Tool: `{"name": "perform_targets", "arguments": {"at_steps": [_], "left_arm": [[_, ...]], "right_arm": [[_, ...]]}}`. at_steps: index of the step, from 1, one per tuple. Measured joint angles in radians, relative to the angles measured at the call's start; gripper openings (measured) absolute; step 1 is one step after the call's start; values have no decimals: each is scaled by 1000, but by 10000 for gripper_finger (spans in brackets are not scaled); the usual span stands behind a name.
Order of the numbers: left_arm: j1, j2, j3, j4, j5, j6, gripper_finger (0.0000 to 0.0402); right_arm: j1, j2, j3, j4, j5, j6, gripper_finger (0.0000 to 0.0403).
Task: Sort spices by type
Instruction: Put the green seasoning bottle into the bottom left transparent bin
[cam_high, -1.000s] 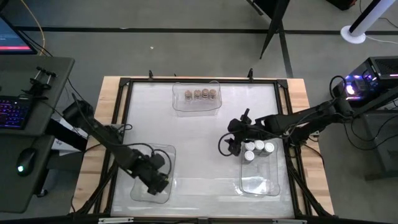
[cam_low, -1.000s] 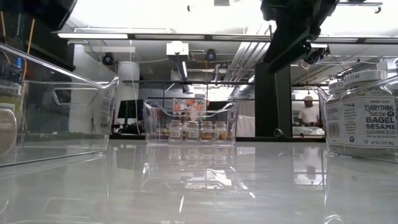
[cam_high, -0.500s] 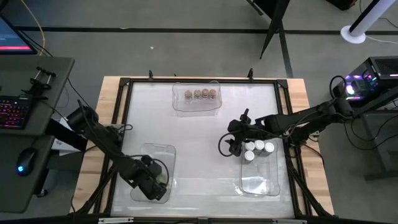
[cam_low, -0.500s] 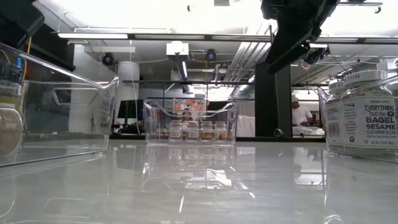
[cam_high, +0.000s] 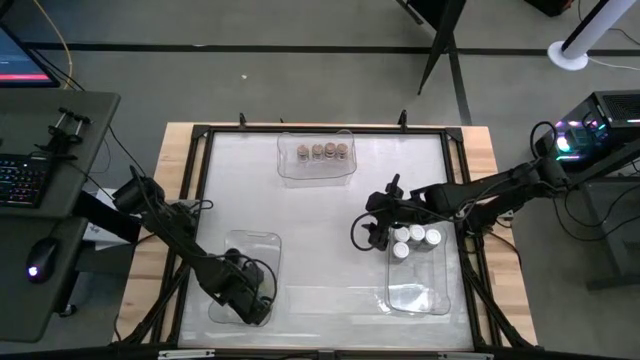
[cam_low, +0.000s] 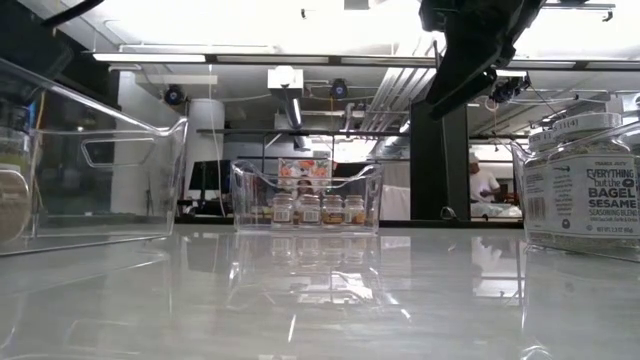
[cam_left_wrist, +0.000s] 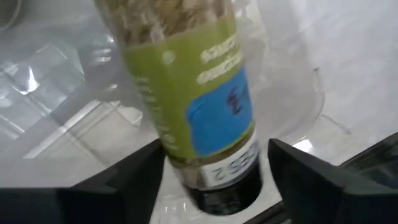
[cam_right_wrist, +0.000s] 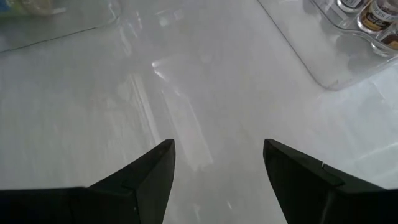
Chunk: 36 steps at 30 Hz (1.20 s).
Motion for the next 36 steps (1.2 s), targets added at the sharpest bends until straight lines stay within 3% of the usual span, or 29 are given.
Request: {"name": "perform_targets", "arguments": {"at_steps": [7,17,21,25,29,34,36], "left_arm": [[0,-20,-3,3,39,44,134],[21,-222,-3,-65,172,142,130],[50,-329,-3,-73,222,206,145],[103,-422,-3,-110,230,280,145],[201,-468,-3,-230,232,370,142],[296,-471,-3,-254,274,487,142],[312,-464,-3,-255,287,516,142]], "right_arm": [[0,0,0,0,0,-6,240],[-2,0,0,57,-15,-4,240],[-2,0,0,212,-99,-9,240],[-3,6,0,437,-112,-12,229],[-16,85,0,694,-90,-29,180],[-19,310,62,999,-99,32,37],[-10,413,145,1025,-111,39,14]]}}
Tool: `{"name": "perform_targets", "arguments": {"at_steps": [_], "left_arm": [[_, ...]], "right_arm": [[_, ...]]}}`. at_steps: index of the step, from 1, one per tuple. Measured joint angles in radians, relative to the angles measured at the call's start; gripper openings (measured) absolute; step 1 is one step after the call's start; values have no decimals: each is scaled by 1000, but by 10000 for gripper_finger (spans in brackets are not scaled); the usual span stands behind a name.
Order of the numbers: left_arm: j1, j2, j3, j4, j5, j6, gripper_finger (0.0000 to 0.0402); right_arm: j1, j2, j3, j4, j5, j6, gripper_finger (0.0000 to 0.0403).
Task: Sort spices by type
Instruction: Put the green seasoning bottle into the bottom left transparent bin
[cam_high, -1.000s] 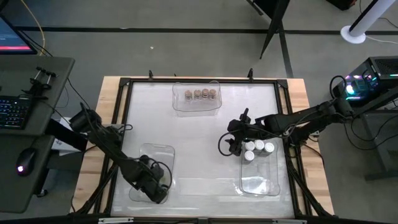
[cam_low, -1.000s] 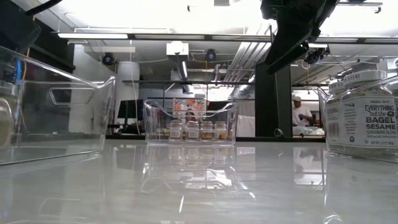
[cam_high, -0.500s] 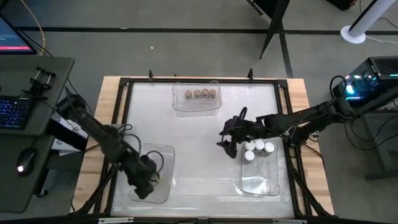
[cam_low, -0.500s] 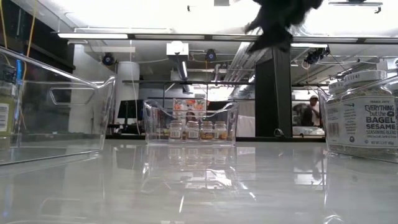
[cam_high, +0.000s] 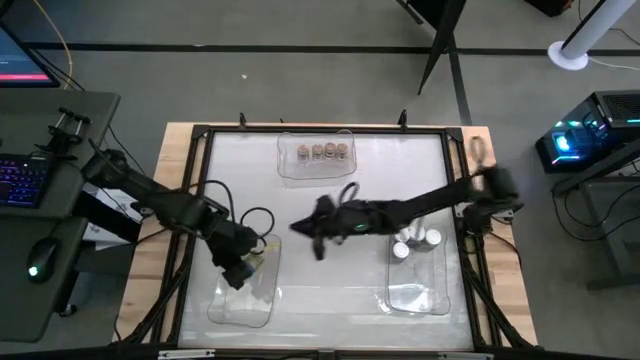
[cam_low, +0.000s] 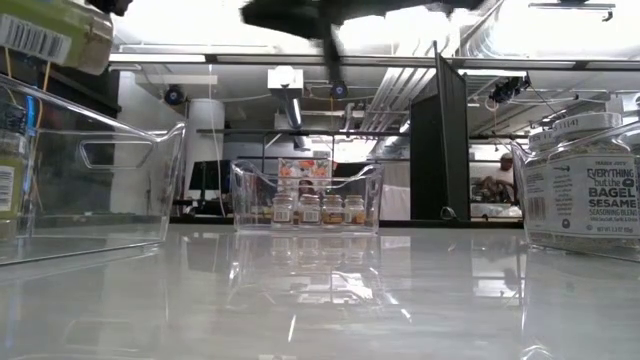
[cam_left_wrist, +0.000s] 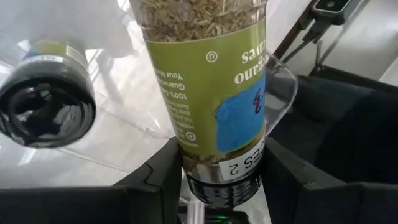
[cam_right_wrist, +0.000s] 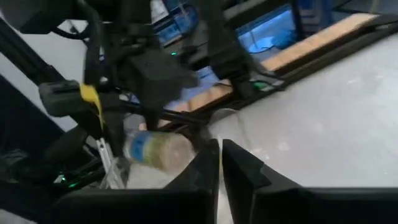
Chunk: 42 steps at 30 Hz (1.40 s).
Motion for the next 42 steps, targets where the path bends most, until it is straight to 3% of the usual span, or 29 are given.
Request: {"name": "perform_targets", "arguments": {"at_steps": [8,14,26,35,42], "left_arm": [[22,32,0,-16,-13,57,142],[-3,39,0,-27,-76,68,142],[-2,48,-1,9,-182,73,148],[-1,106,-1,22,-245,64,160],[-17,165,0,26,-343,43,161]], "right_arm": [[19,313,413,-132,-74,-41,5],[18,419,559,-176,-127,-49,1],[43,476,583,-225,-140,-16,0],[45,480,582,-378,-106,-15,0],[44,500,581,-394,-92,-15,0]]}}
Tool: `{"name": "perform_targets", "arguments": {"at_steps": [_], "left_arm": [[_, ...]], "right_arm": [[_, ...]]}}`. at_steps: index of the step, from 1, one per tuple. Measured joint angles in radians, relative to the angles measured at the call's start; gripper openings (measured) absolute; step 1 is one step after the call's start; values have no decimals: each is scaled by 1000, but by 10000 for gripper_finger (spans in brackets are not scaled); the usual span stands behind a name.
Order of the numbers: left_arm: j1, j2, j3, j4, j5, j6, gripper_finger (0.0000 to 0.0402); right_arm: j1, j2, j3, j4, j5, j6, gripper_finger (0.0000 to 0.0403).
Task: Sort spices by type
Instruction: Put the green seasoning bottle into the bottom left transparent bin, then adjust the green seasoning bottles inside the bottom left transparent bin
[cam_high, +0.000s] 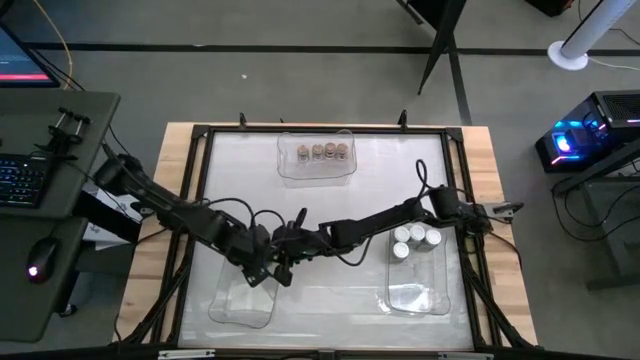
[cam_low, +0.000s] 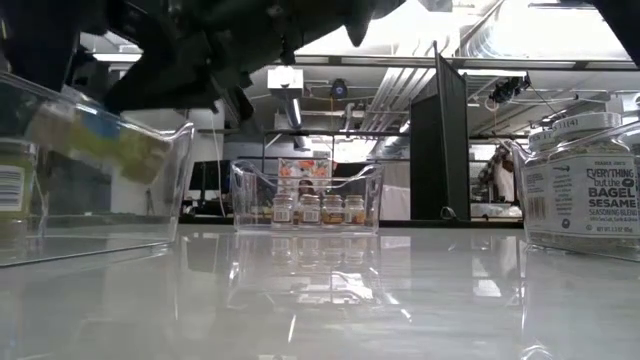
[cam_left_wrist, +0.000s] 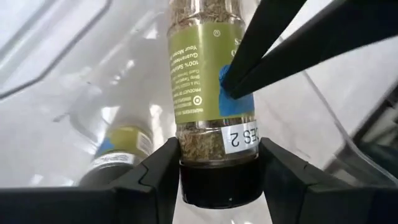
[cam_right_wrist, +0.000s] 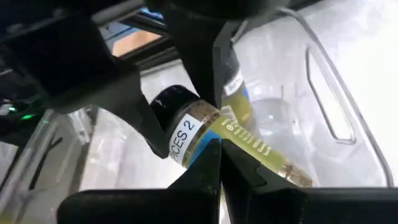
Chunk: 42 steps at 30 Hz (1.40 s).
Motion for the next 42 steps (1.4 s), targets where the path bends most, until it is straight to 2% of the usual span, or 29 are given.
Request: {"name": "perform_targets", "arguments": {"at_steps": [8,18,31,36,42], "left_arm": [[-18,18,0,9,-70,-25,161],[-76,16,2,71,-303,-46,160],[-74,-9,1,88,-331,-21,161],[-74,-76,1,30,-346,-20,161],[-97,-198,1,-71,-434,-45,161]], "right_arm": [[0,31,0,5,0,21,0],[0,50,0,38,26,28,0],[-7,47,0,34,26,-6,0],[-24,23,0,-13,52,-55,0],[-64,-20,0,-55,55,-128,0]]}}
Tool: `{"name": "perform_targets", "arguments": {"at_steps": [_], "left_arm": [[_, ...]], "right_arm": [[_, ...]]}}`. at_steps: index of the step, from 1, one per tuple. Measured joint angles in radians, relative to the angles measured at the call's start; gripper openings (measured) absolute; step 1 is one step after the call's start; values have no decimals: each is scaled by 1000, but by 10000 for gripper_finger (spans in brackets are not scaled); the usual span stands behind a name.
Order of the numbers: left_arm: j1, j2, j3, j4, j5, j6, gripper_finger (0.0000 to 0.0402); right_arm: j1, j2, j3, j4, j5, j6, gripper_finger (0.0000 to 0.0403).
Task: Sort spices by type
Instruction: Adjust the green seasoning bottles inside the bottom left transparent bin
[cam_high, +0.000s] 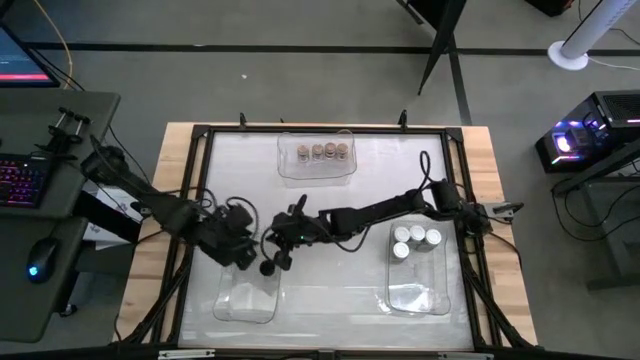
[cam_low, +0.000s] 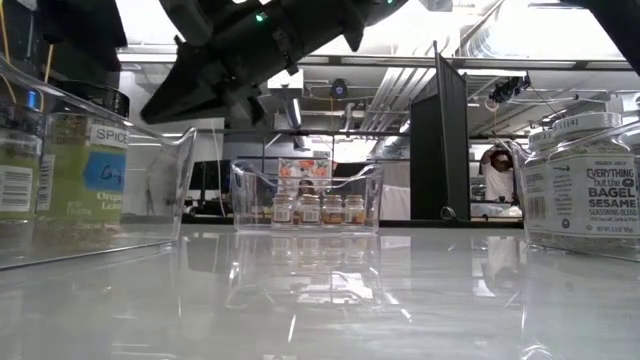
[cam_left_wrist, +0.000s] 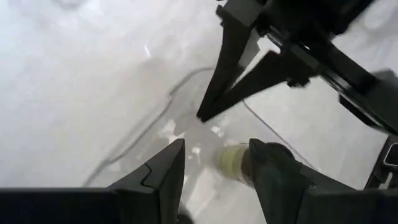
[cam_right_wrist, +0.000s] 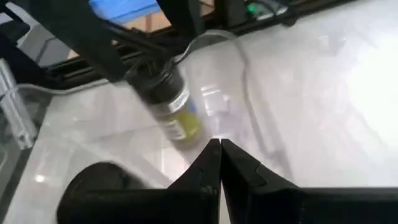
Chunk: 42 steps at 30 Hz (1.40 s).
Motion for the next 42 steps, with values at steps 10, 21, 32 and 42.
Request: {"name": "perform_targets", "arguments": {"at_steps": [10,21,32,42], "left_arm": [[-92,-86,0,-219,82,-151,123],[-170,-74,-35,-273,163,-154,2],[-151,-69,-116,-150,143,-54,0],[-151,-37,-120,-71,153,-28,0]], "right_arm": [[-54,-86,0,-49,-96,-41,0],[-54,-258,0,-307,-133,-122,0],[-46,-341,0,-427,-109,-127,0],[-40,-341,0,-429,-100,-135,0]]}}
